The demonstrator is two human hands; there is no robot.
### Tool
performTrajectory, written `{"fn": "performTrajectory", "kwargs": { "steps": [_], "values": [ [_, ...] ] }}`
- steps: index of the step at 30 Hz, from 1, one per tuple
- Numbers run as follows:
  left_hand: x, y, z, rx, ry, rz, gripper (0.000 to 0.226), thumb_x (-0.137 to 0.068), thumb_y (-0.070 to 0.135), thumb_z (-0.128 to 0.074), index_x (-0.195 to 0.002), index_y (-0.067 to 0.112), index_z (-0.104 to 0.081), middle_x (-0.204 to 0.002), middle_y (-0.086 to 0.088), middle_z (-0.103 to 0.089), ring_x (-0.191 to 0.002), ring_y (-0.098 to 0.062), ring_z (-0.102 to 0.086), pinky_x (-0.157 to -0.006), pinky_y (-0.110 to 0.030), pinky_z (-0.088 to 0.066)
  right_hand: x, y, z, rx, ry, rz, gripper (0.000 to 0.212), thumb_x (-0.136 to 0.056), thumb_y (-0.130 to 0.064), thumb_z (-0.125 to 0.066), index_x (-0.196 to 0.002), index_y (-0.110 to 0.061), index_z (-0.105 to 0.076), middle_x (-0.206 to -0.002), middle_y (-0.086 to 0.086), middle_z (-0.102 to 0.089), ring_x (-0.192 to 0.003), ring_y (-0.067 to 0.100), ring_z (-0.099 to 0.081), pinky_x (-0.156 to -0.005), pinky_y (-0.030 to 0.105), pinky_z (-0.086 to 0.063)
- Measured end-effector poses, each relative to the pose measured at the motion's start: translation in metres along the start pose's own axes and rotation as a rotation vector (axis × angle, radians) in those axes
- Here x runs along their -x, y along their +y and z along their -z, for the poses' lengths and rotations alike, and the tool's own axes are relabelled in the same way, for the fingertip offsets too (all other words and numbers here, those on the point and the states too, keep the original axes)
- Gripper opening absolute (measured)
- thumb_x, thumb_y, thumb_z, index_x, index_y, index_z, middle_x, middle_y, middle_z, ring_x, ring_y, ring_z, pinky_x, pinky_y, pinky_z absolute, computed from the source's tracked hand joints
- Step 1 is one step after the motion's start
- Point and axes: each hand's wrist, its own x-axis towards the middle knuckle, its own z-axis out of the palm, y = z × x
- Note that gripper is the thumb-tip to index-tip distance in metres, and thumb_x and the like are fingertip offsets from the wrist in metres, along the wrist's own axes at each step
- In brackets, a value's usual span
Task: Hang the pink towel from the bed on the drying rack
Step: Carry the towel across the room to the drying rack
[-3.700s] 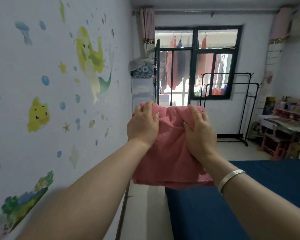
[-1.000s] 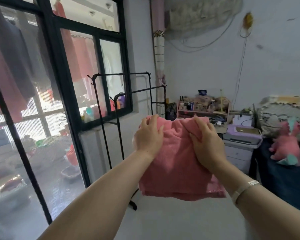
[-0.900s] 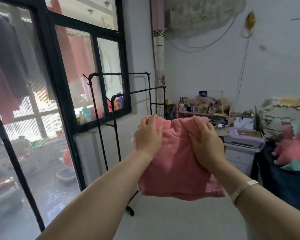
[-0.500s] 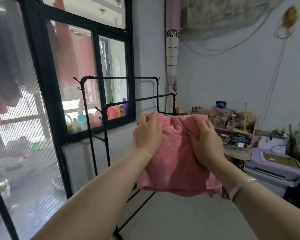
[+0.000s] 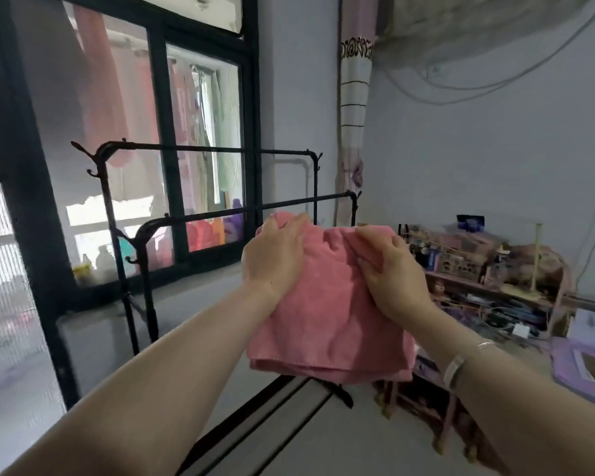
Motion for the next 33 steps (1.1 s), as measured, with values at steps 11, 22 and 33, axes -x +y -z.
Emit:
{"fn": "performTrajectory", "kwargs": {
  "steps": [11, 22, 33],
  "values": [
    [-0.131, 0.004, -0.131, -0.109, 0.091, 0.106, 0.033, -0.102, 0.032, -0.033, -0.129, 0.039, -0.050, -0.134, -0.006, -0.054, -0.113, -0.029, -0.057, -0.088, -0.046, -0.050, -0.164, 0.133, -0.076, -0.117, -0.051, 0.136, 0.040, -0.090, -0.026, -0.056, -0.128, -0.039, -0.050, -0.126, 0.010, -0.052, -0.104, 0.034, -0.056, -0.080, 0.037, -0.047],
    [-0.227, 0.025, -0.200, -0.290, 0.246, 0.381, 0.031, -0.101, 0.028, -0.030, -0.122, 0.033, -0.052, -0.129, -0.006, -0.047, -0.098, -0.028, -0.058, -0.081, -0.044, -0.051, -0.320, 0.209, -0.147, -0.397, -0.168, 0.387, 0.040, -0.092, -0.023, -0.054, -0.131, -0.033, -0.050, -0.129, 0.005, -0.055, -0.113, 0.024, -0.053, -0.093, 0.034, -0.044],
    [-0.298, -0.045, -0.238, -0.442, 0.435, 0.309, 0.033, -0.102, 0.028, -0.032, -0.127, 0.047, -0.039, -0.142, -0.013, -0.029, -0.086, -0.033, -0.057, -0.066, -0.035, -0.044, -0.397, 0.205, -0.240, -0.541, -0.134, 0.525, 0.045, -0.095, -0.005, -0.044, -0.133, -0.027, -0.051, -0.138, 0.007, -0.048, -0.121, 0.027, -0.043, -0.101, 0.029, -0.034]
  ]
}}
